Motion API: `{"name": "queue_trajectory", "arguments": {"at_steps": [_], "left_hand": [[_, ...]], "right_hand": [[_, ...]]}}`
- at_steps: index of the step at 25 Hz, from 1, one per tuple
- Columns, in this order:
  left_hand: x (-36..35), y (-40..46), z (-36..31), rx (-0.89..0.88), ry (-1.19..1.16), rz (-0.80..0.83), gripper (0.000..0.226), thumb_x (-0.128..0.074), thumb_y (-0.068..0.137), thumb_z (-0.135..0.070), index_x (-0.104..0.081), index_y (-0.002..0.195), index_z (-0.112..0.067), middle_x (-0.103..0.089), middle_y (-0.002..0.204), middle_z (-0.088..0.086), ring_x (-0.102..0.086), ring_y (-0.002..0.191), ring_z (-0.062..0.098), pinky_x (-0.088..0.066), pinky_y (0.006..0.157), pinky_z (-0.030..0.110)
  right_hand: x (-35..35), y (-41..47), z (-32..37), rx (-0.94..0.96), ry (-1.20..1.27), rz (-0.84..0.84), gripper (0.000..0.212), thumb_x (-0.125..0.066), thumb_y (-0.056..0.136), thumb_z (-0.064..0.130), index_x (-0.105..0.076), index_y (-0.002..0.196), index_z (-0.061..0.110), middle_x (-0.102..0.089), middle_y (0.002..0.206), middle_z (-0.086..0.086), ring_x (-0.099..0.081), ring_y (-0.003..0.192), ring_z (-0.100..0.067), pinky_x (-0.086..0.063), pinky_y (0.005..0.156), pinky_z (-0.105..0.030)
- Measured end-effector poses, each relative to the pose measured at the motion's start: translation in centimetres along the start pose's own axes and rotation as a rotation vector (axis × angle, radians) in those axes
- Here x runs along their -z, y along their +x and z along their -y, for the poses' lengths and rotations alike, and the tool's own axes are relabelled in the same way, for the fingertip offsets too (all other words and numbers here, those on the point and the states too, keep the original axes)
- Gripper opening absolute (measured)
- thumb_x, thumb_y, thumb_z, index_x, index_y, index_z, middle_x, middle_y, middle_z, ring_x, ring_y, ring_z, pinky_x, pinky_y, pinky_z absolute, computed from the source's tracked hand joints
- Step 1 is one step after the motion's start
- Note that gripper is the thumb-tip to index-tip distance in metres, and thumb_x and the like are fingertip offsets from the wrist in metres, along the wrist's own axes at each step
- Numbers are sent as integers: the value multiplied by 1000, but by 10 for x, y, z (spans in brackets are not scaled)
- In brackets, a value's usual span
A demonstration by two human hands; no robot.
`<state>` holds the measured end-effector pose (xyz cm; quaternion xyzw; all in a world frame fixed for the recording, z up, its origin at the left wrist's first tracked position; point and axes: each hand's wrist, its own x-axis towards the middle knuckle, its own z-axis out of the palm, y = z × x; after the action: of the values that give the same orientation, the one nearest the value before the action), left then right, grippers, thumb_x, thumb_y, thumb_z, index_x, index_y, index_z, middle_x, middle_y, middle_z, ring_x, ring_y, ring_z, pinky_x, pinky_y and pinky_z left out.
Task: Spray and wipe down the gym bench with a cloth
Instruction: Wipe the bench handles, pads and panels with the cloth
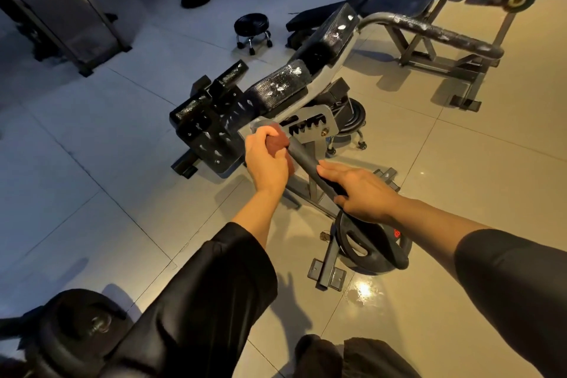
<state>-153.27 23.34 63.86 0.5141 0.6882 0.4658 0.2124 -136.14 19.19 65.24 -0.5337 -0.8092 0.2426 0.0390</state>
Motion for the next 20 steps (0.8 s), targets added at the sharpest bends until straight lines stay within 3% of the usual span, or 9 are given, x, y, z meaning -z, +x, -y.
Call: {"name": "queue_trajectory", "arguments": {"at_steps": [3,6,8,10,13,16,20], "left_hand": [[-4,-29,4,-74,32,83,30,-55,83,8,-52,98,-18,-46,111,1,-46,99,13,-41,81,17],[-3,-52,8,-168,38,191,31,-54,84,10,-53,97,-17,-45,111,-1,-46,94,-3,-39,74,5],[-3,-44,3,-194,41,142,30,-55,83,9,-55,103,-14,-45,113,2,-44,95,1,-33,75,6],[-4,-29,-5,-112,35,64,37,-56,82,7,-54,114,-12,-45,114,2,-43,99,11,-29,72,3],[-9,-29,-10,-126,82,92,38,-58,80,7,-59,112,-13,-51,112,5,-48,100,16,-32,77,16],[-9,-49,-11,-143,56,185,37,-58,78,8,-63,106,-16,-50,109,-2,-46,99,10,-36,85,22],[3,-70,1,-75,-64,391,40,-61,74,8,-61,102,-21,-54,110,-1,-52,99,13,-46,88,32]], "right_hand": [[-2,-4,2,-23,-11,24,72,-56,92,11,-22,153,25,-15,161,9,-25,144,-17,-23,114,-28],[-6,-10,3,-48,-16,58,76,-56,91,9,-18,154,24,-11,161,8,-23,145,-16,-22,114,-26],[-6,-10,2,-51,-28,67,77,-56,90,9,-17,154,24,-10,161,8,-24,145,-17,-25,115,-29],[-5,-9,2,-55,-56,86,77,-56,90,11,-16,154,25,-9,161,9,-26,144,-18,-29,115,-34],[-8,-9,1,-58,-68,99,78,-57,90,14,-14,154,24,-8,162,8,-26,144,-19,-32,113,-37],[-9,-9,1,-46,-66,105,78,-60,89,19,-16,154,24,-10,162,8,-28,142,-22,-34,111,-39],[-3,-18,3,-10,131,-40,62,-65,86,17,-43,143,24,-43,148,0,-46,128,-26,-41,102,-37]]}}
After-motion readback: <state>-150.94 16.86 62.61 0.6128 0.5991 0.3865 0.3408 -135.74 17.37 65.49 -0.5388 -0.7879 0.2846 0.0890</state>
